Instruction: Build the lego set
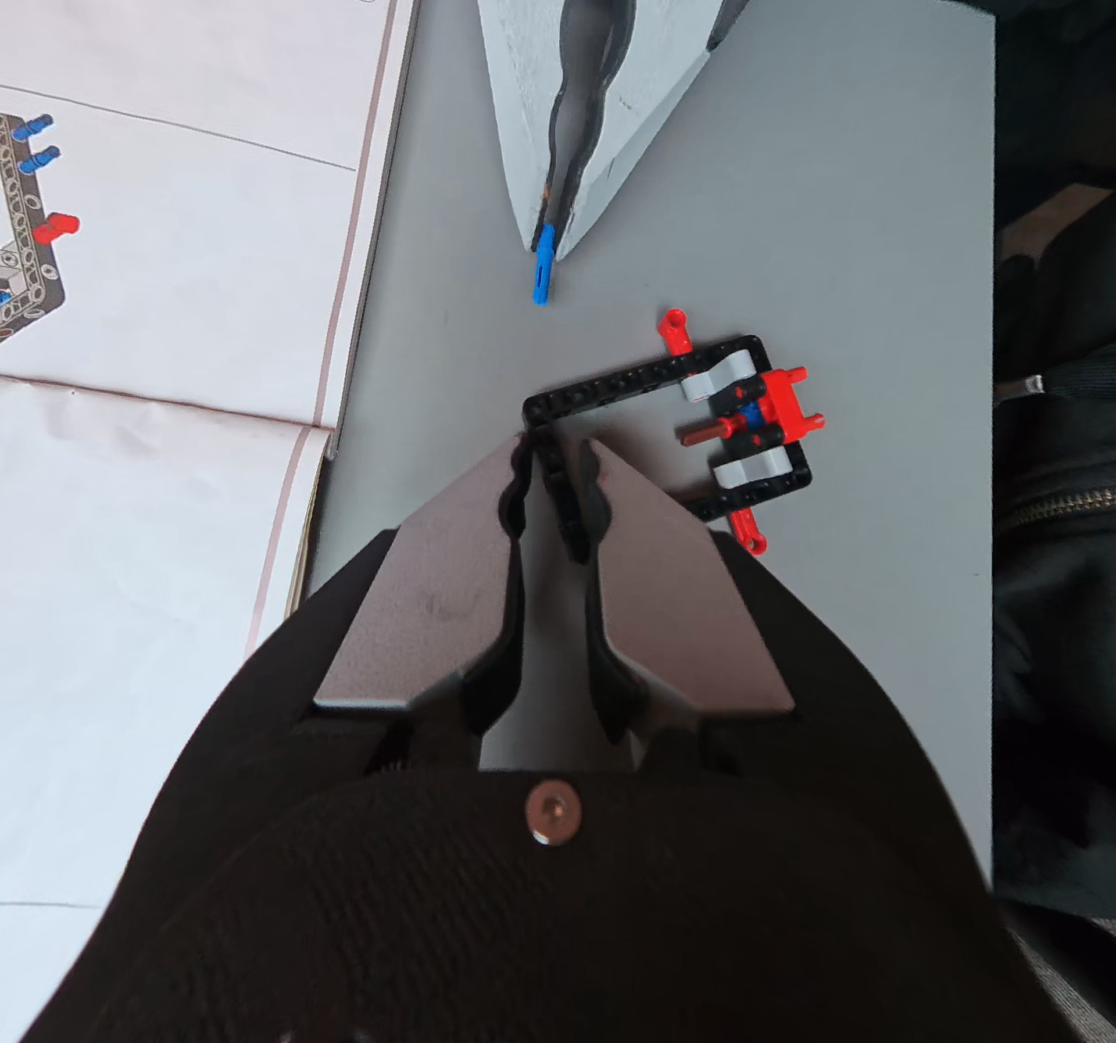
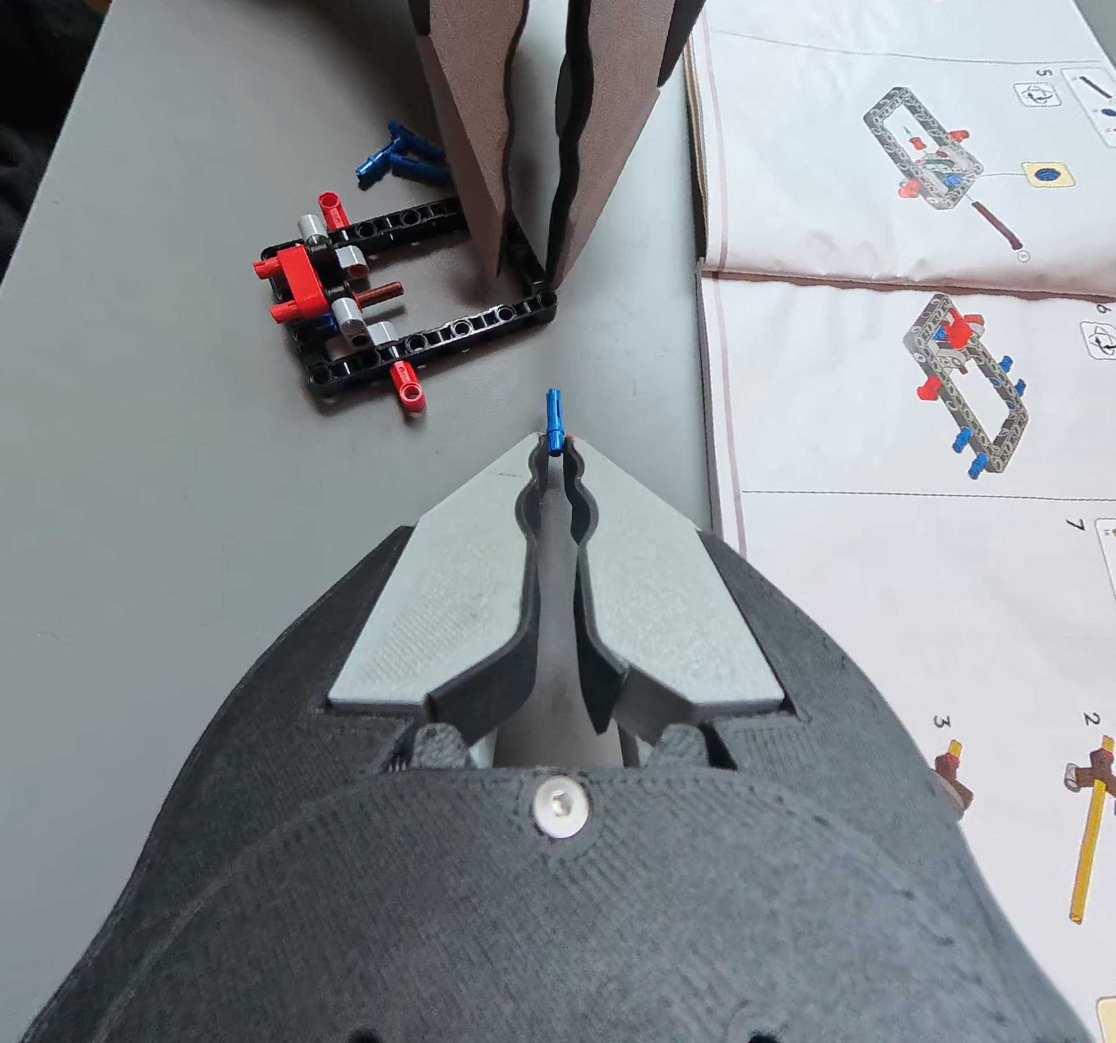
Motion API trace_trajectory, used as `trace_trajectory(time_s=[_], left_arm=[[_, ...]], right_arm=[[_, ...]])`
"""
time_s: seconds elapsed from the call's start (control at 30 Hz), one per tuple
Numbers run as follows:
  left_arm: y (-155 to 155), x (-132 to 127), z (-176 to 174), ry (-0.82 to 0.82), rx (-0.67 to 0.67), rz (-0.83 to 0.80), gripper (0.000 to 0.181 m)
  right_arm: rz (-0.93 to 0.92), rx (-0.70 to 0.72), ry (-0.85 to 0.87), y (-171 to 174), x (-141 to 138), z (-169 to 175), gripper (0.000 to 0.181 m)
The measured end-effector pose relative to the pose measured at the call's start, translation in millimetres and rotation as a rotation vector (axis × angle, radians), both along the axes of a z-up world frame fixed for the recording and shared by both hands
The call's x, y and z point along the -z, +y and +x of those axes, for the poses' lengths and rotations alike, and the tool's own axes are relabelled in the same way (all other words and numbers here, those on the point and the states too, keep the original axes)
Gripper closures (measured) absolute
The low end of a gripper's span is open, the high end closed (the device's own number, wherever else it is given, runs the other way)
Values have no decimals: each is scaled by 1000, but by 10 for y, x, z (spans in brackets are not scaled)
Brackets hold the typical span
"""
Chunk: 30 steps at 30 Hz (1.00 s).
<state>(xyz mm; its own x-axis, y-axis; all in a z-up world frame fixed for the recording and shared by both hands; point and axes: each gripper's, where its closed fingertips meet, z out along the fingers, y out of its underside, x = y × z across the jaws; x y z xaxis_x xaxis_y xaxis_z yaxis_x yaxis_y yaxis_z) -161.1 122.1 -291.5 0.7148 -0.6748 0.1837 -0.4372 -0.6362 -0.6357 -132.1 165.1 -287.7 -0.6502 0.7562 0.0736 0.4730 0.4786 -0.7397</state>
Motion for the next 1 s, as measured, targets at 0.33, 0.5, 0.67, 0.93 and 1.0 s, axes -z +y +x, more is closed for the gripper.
trace_trajectory(time_s=[0.33,0.5,0.67,0.93,1.0], left_arm=[[171,12,111,54,12,87,173],[187,-57,100,-8,-4,99,172],[191,-65,144,-23,-6,73,165],[202,20,163,44,27,106,175],[197,19,171,23,26,112,175]], right_arm=[[-57,-1,-42,30,13,81,180],[-79,4,-51,51,-6,120,180],[-27,14,-17,68,29,103,180],[4,-19,16,-57,14,99,180],[1,-28,-13,-90,48,116,180]])
